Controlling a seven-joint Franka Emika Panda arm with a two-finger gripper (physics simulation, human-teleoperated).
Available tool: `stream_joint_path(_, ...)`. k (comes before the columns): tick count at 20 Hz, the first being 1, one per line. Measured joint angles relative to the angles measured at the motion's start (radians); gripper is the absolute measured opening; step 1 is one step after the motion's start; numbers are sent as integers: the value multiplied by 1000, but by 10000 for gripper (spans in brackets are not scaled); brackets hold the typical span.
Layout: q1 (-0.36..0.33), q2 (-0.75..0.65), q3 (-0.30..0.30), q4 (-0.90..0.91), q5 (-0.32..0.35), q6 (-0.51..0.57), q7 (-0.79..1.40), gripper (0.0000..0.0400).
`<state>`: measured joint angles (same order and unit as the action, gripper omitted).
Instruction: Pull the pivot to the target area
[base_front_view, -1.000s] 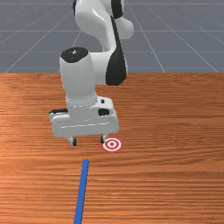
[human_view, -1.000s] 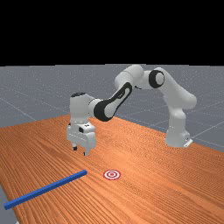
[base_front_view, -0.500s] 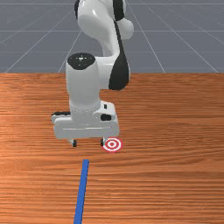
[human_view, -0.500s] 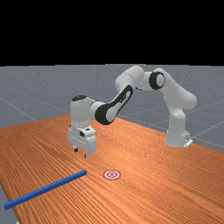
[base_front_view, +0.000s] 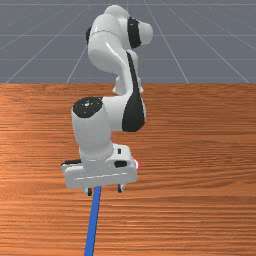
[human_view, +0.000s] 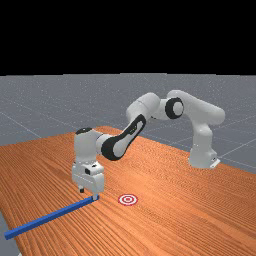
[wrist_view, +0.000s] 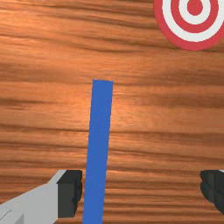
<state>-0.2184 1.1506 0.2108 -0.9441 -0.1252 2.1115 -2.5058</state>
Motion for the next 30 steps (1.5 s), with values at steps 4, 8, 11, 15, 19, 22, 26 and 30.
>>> stream_joint_path(4, 20, 122, -24, 92, -22, 37, 9, 391)
stream_joint_path(8, 26, 244, -36, 312, -34, -33, 44, 323)
stream_joint_path(11, 40, 221, -67, 271, -67, -6, 68, 378)
stream_joint_path(15, 22, 207, -37, 244, -42, 1, 43, 98)
stream_joint_path(19, 13, 186, -17, 211, -61, -1, -86, 98)
stream_joint_path(22, -14, 123, 45, 187, -113, -79, -392, 108)
stream_joint_path(26, -30, 94, 0, 199, -65, -82, -191, 96)
stream_joint_path(30, -34, 97, -2, 198, -66, -82, -190, 96)
